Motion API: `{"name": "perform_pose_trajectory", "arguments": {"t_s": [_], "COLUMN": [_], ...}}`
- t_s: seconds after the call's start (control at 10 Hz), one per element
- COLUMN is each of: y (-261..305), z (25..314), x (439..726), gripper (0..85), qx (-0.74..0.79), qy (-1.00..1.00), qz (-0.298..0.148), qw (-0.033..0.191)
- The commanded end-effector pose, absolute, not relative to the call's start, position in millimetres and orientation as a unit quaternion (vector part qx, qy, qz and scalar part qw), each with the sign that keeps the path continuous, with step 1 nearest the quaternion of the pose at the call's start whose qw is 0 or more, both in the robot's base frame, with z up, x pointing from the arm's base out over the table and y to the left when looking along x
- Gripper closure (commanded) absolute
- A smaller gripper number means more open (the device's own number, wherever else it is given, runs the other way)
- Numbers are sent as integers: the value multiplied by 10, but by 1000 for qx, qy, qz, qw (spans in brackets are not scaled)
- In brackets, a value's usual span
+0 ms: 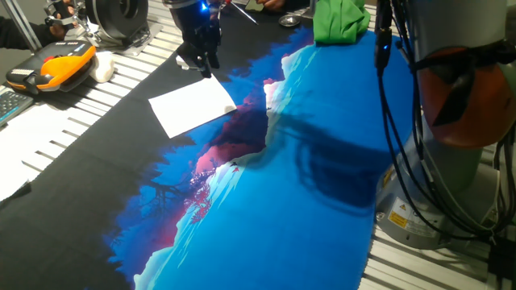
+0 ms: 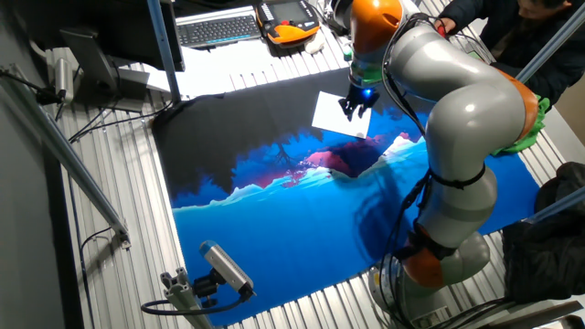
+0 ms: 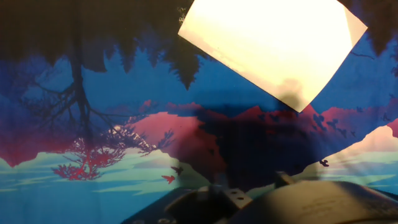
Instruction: Unfold a piece of paper
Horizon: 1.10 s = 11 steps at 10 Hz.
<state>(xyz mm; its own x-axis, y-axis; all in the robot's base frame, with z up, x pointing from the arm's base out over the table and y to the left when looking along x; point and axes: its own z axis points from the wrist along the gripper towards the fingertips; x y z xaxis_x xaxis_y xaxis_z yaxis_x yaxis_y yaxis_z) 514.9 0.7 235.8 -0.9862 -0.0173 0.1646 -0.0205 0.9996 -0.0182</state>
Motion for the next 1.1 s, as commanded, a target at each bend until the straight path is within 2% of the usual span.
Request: {"name": "perform_pose_trajectory", "arguments": {"t_s": [0.0, 1.0], "y": [7, 6], "z": [2358, 2358], "x": [5149, 5147], "gripper": [850, 850], "qx": [9, 5], "qy": [-997, -997], "qz": [10, 9], "qw": [82, 79]}}
